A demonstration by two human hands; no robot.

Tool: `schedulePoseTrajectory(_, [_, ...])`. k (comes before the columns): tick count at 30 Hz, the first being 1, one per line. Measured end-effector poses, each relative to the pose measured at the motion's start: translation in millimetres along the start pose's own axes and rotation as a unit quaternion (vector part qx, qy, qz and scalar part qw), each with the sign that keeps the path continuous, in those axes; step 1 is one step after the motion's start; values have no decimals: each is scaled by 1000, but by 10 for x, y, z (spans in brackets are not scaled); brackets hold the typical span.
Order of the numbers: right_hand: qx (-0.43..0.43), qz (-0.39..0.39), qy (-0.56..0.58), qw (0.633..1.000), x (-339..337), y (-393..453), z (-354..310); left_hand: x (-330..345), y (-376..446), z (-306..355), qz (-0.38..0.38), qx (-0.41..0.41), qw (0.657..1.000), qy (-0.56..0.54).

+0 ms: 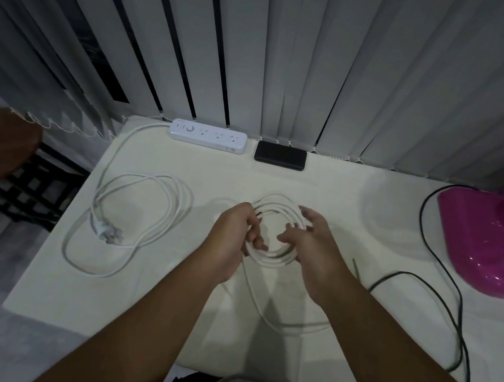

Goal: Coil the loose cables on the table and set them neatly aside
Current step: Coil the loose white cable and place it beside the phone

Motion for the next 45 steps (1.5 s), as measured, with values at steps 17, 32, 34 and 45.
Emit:
schedulePoseTrajectory(17, [28, -84, 116, 989, 125, -53, -2, -143, 51, -32, -46, 61, 990, 115])
schedulePoseTrajectory(32, [-10, -71, -94, 993, 193, -129, -11, -143, 12, -17, 34, 3, 999, -8])
schedulePoseTrajectory(34, [-28, -87, -93, 991, 205, -113, -154, -110, -15, 61, 8, 18, 998, 57])
schedulePoseTrajectory(45, [85, -17, 176, 981, 201, -187, 207, -157, -67, -262, -72, -15, 996, -42])
Point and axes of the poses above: each hand's wrist, its own y-axis towards the middle knuckle, its own x-axis out of the palm, z = x × y, the point moved 8 cm from there along y, towards the middle knuckle
